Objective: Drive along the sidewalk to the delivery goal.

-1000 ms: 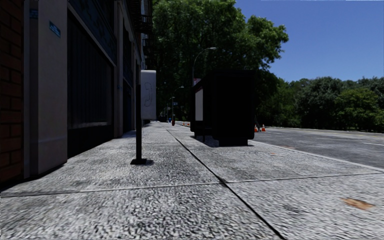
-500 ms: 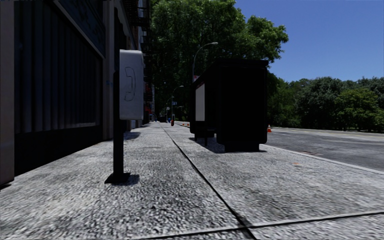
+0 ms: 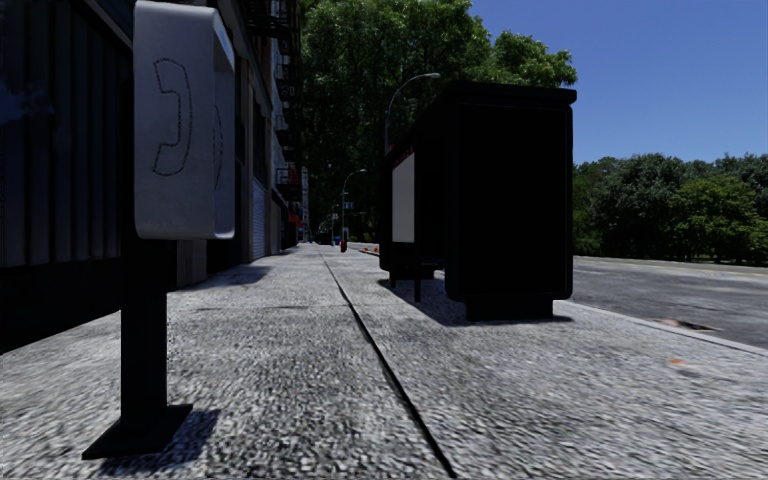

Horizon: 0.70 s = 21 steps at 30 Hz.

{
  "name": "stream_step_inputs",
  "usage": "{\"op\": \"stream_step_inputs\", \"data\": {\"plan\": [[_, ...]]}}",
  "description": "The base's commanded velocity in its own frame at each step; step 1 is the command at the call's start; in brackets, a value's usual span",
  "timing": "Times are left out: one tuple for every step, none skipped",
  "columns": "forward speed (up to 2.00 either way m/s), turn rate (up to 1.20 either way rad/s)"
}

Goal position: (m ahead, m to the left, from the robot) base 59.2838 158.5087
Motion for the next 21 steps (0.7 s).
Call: {"op": "stream_step_inputs", "data": {"plan": [[2.00,0.00],[2.00,0.00],[2.00,0.00],[2.00,0.00],[2.00,0.00],[2.00,0.00],[2.00,0.00],[2.00,0.00],[2.00,0.00],[2.00,0.00],[2.00,0.00],[2.00,0.08],[2.00,0.08],[2.00,0.25],[2.00,0.32],[2.00,0.33],[2.00,0.34],[2.00,0.34],[2.00,0.34],[2.00,0.34],[2.00,0.34]]}}
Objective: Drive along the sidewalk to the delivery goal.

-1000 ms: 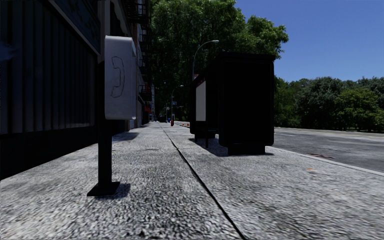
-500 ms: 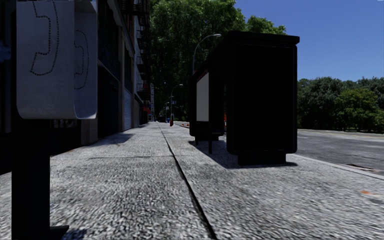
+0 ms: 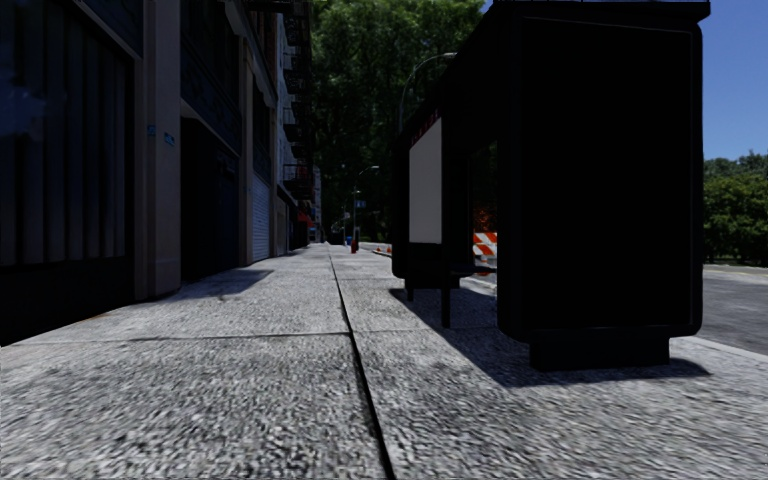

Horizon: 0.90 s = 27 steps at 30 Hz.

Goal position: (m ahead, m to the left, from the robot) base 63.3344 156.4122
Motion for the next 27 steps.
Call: {"op": "stream_step_inputs", "data": {"plan": [[2.00,0.34],[2.00,0.34],[2.00,0.34],[2.00,0.34],[2.00,0.34],[2.00,0.34],[2.00,0.34],[2.00,0.34],[2.00,0.34],[2.00,0.34],[2.00,0.34],[2.00,0.34],[2.00,0.34],[2.00,0.34],[2.00,0.34],[2.00,0.00],[2.00,0.00],[2.00,0.00],[2.00,0.00],[2.00,0.00],[2.00,0.00],[2.00,0.00],[2.00,0.00],[2.00,0.00],[2.00,0.00],[2.00,0.00],[2.00,0.00]]}}
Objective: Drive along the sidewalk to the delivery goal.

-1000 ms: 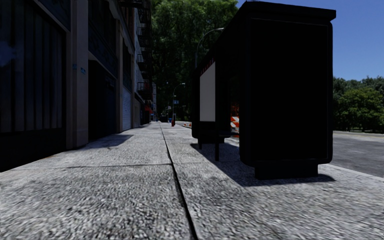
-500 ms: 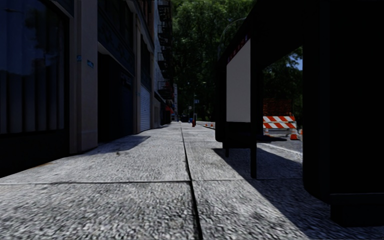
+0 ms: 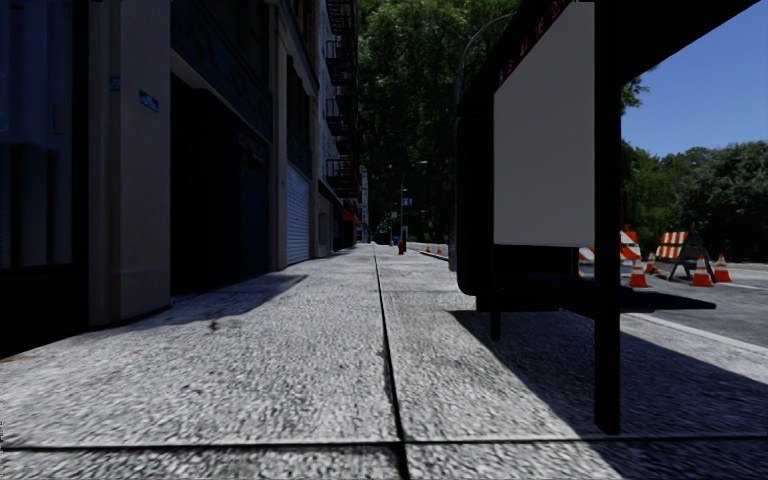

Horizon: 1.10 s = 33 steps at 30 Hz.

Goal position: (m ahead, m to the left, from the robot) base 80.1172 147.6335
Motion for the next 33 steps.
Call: {"op": "stream_step_inputs", "data": {"plan": [[2.00,0.00],[2.00,0.00],[2.00,0.00],[2.00,0.00],[2.00,0.00],[2.00,0.00],[2.00,0.00],[2.00,0.00],[2.00,0.00],[2.00,0.00],[2.00,0.07],[2.00,0.15],[2.00,0.19],[2.00,0.20],[2.00,0.20],[2.00,0.23],[2.00,0.27],[2.00,0.28],[2.00,0.28],[2.00,0.28],[2.00,0.28],[2.00,0.28],[2.00,0.28],[2.00,0.28],[2.00,0.28],[2.00,0.28],[2.00,0.00],[2.00,0.00],[2.00,0.00],[2.00,0.00],[2.00,0.00],[2.00,0.00],[2.00,0.00]]}}
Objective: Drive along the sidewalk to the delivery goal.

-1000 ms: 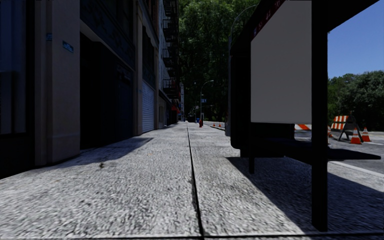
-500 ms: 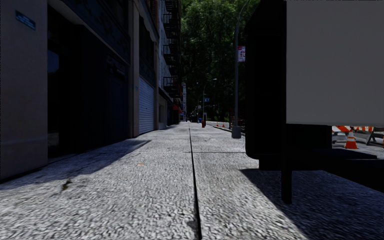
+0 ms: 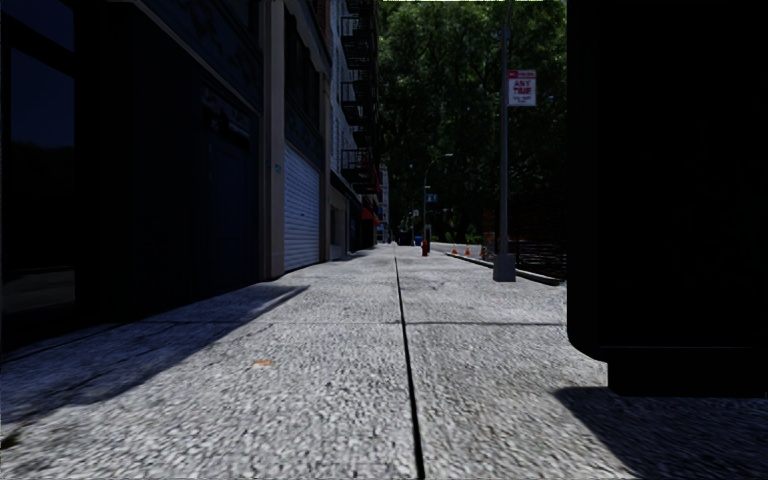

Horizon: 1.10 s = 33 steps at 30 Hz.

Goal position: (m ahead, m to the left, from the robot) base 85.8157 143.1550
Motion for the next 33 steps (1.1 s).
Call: {"op": "stream_step_inputs", "data": {"plan": [[2.00,0.00],[2.00,0.00],[2.00,0.00],[2.00,0.00],[2.00,0.00],[2.00,0.00],[2.00,0.00],[2.00,0.00],[2.00,0.00],[2.00,0.00],[2.00,0.00],[2.00,0.00],[2.00,0.00],[2.00,0.00],[2.00,0.00],[2.00,0.00],[2.00,0.00],[2.00,0.00],[2.00,0.00],[2.00,0.00],[2.00,0.00],[2.00,0.00],[2.00,0.00],[2.00,0.00],[2.00,0.00],[2.00,0.00],[2.00,0.00],[2.00,0.00],[2.00,0.00],[2.00,0.00],[2.00,0.00],[2.00,0.00],[2.00,0.00]]}}
